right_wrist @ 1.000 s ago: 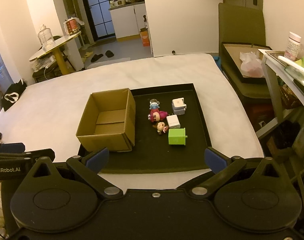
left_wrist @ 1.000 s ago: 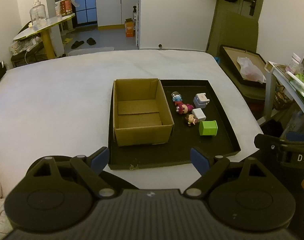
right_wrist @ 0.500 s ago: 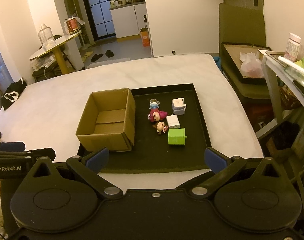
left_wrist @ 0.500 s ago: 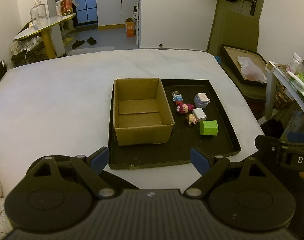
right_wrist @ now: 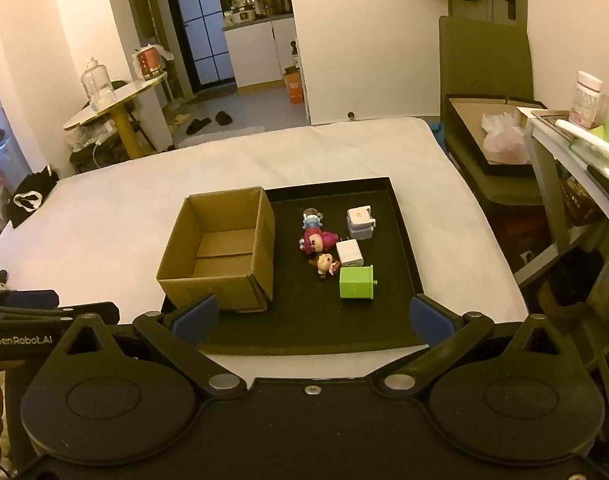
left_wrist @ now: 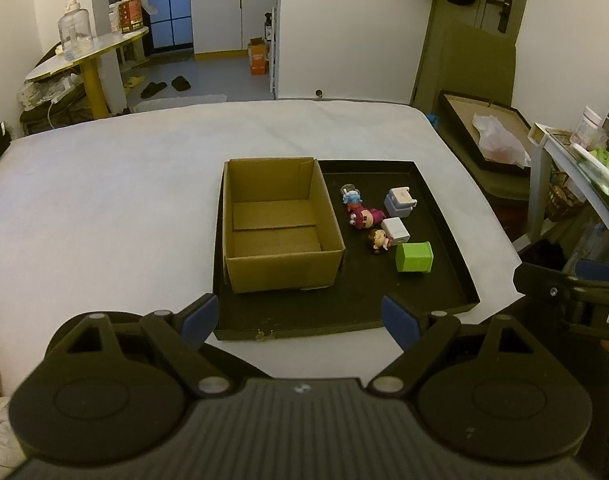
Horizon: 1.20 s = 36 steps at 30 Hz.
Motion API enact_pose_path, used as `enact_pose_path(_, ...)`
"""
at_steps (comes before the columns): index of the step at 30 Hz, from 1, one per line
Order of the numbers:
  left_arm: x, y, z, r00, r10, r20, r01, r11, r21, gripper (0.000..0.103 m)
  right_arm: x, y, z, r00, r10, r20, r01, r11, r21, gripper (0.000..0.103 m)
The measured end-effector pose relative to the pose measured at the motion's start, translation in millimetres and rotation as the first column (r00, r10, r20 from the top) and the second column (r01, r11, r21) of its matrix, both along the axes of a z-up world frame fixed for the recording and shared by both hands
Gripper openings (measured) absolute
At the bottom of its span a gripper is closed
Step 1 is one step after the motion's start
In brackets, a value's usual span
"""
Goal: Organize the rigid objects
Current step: 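Move the right tool toward the green cube on the black tray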
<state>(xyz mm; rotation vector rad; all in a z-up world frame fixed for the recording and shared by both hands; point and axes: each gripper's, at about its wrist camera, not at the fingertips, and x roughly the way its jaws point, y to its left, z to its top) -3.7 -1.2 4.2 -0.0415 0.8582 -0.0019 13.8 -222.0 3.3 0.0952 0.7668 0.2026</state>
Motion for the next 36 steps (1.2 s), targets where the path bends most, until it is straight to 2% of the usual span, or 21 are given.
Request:
enact_pose_path(26,5.9,-2.6,2.8,1.000,-0.010,0.017,0.010,1.000,0.007,0.088,3.6,5.4,-4.8,1.000,0.008,0.012,-0.009,1.000,0.018,0.103)
enact_pose_path(32,13.0,5.8,2.4,0.999,0.026,0.033,-0.026,1.000,0.001,0.088,12.2,5.9,-9.2,1.000,0.011,0.008,-0.011,1.000,0.013,0.103)
enact_pose_path(36,22.1,13.2,-5.4,0.999,0.046,0.017,-0.046,0.999,0.004,0.088,19.3,4.7,-15.6,1.000,0.002,-0.005,-0.002,1.000,0.009,0.103)
